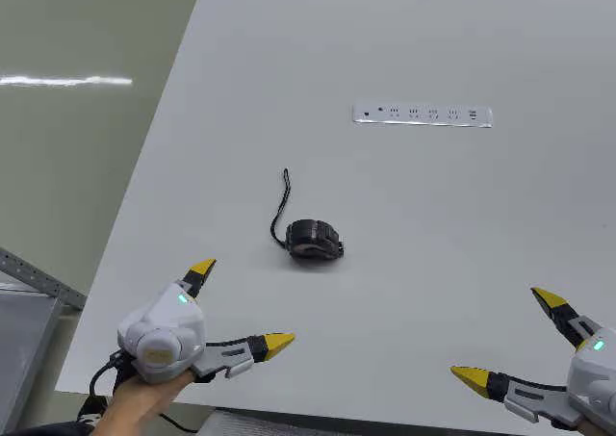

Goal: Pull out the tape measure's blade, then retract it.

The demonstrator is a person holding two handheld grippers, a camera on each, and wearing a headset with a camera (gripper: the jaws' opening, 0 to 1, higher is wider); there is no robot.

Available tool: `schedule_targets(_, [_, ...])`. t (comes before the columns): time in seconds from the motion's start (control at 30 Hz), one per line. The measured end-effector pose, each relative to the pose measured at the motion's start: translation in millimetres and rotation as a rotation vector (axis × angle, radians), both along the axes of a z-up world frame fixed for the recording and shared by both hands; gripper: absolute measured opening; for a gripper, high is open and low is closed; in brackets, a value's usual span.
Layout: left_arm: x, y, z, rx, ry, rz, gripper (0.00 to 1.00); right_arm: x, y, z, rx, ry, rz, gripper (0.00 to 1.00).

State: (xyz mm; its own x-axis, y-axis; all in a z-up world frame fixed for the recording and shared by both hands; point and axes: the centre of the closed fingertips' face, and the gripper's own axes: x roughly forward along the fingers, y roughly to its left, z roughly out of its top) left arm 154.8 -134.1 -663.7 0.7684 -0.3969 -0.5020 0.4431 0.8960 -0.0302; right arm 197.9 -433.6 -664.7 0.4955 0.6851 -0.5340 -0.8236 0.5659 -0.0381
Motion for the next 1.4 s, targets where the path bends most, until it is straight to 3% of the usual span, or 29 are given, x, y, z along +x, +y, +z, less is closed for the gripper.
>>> schedule_targets(0.87, [-2.5,-2.4,-2.6,0.009,0.006,-0.027,0.99,0.1,2.2,0.8,-0.001,-0.001,0.023,0.99])
schedule_targets(1.4, [5.7,-5.7,-0.3,0.013,0.005,-0.058,0.98,-3.4,0.5,-0.7,0.017,0.000,0.036,0.97])
